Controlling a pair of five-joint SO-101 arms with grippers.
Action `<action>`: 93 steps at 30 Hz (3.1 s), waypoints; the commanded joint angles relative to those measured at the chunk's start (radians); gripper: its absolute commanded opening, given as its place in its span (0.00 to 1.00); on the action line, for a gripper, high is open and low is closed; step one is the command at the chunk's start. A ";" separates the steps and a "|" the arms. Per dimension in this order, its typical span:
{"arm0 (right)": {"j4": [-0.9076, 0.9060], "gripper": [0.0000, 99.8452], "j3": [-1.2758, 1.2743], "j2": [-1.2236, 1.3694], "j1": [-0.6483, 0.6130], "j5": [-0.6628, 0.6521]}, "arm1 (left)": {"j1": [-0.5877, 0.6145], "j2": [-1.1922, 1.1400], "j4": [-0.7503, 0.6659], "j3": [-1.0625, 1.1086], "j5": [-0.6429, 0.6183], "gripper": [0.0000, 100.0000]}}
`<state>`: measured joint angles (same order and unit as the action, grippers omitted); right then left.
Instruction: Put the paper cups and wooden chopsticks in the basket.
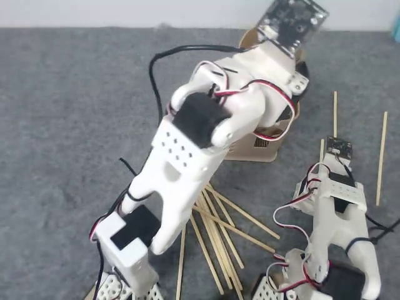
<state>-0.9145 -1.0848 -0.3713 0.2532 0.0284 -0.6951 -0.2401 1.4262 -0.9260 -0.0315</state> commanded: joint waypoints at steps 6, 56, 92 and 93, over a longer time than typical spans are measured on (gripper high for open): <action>0.005 0.33 0.000 -0.027 -0.012 -0.020 | 0.040 0.002 -0.020 0.093 0.095 0.01; -0.165 0.33 0.035 -0.027 -0.093 -0.023 | 1.235 1.277 -0.167 1.511 0.117 0.08; -0.168 0.33 1.298 0.748 0.073 -0.051 | 1.203 0.740 -0.732 2.051 0.167 0.08; -0.206 0.33 1.359 0.800 0.059 -0.051 | 1.203 0.738 -0.736 2.051 0.167 0.08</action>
<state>-1.0694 0.0813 0.3360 0.3560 -0.0361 0.5094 0.4994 0.7035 1.1653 0.1297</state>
